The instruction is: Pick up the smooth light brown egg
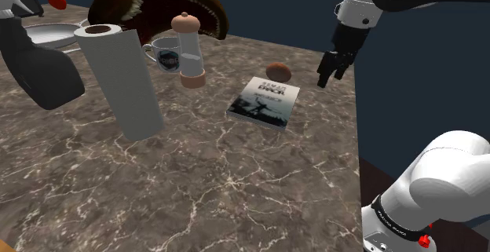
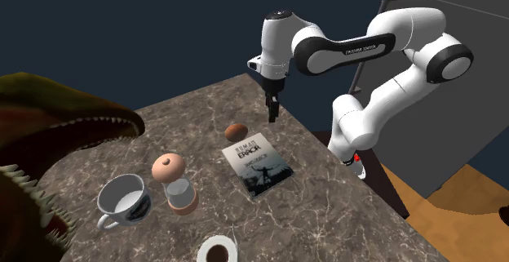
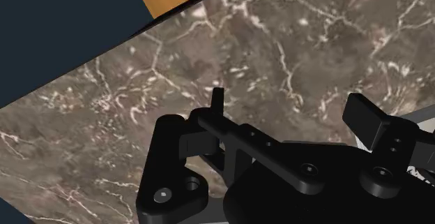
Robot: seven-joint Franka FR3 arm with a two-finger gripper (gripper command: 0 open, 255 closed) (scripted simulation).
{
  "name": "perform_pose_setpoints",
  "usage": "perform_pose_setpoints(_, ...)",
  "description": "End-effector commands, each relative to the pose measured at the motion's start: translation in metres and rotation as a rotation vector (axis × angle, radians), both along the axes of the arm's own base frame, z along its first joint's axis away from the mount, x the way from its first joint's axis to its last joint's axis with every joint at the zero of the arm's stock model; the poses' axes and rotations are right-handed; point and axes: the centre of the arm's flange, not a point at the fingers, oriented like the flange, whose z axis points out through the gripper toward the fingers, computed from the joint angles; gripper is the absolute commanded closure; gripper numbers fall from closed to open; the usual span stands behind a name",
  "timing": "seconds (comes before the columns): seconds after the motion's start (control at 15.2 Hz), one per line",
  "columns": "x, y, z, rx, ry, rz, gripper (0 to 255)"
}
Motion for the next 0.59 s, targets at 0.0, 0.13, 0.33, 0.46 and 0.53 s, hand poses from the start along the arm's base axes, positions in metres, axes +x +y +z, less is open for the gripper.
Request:
perform_pose_setpoints(0.0, 0.0, 0.0, 0.0, 0.0, 0.0, 0.0, 0)
perform_pose_setpoints(0.13, 0.023, 0.012, 0.007, 0.012, 0.007, 0.021, 0)
perform_pose_setpoints(0.33, 0.056, 0.03, 0.017, 0.029, 0.018, 0.054, 0)
perform_pose_setpoints(0.46, 0.079, 0.043, 0.024, 0.04, 0.025, 0.075, 0)
perform_pose_setpoints(0.53, 0.09, 0.05, 0.028, 0.046, 0.029, 0.086, 0)
